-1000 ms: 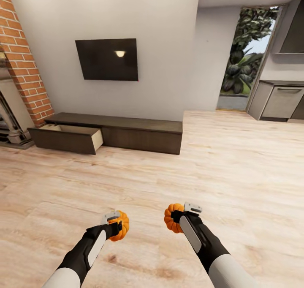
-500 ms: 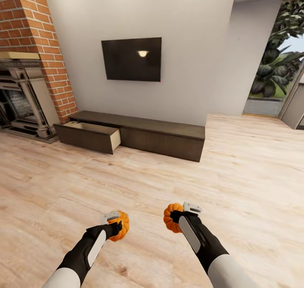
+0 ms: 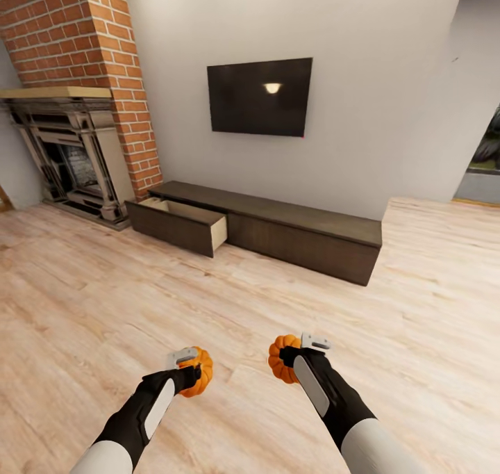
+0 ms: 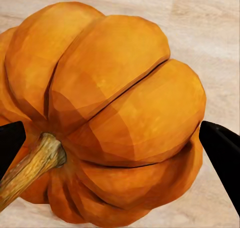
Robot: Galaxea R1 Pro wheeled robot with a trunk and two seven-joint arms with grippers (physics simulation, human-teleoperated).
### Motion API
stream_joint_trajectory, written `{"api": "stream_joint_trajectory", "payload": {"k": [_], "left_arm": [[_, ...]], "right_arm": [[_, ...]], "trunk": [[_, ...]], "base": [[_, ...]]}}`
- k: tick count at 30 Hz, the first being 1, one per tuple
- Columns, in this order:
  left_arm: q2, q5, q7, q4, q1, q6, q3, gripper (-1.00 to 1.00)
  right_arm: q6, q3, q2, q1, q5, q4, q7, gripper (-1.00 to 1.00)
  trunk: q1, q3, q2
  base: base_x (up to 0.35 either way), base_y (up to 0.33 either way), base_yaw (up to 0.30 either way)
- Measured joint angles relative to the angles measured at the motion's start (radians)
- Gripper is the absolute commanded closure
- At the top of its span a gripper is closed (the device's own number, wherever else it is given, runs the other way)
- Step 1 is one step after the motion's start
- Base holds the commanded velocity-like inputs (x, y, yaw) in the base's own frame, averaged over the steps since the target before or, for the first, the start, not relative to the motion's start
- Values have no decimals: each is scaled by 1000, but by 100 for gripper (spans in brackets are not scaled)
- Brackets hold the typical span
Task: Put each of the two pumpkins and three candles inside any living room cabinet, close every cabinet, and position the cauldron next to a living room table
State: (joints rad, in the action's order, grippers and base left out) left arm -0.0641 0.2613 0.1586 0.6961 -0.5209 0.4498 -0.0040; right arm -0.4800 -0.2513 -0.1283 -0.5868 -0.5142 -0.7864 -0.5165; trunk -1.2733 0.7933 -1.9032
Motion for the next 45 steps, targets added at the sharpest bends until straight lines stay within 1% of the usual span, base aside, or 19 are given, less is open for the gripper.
{"api": "stream_joint_trajectory", "payload": {"k": [17,29,40,45], "left_arm": [[0,-1,0,0,0,0,0,100],[0,-1,0,0,0,0,1,100],[0,-1,0,0,0,0,1,100],[0,0,0,0,0,-1,0,100]], "right_arm": [[0,0,0,0,-1,0,1,100],[0,-5,-1,0,-1,0,1,100],[0,-6,-1,0,0,0,1,100],[0,-6,-2,0,1,0,1,100]], "trunk": [[0,0,0],[0,0,0],[0,0,0],[0,0,0]], "base": [[39,0,290],[320,0,290],[349,63,290],[194,12,290]]}}
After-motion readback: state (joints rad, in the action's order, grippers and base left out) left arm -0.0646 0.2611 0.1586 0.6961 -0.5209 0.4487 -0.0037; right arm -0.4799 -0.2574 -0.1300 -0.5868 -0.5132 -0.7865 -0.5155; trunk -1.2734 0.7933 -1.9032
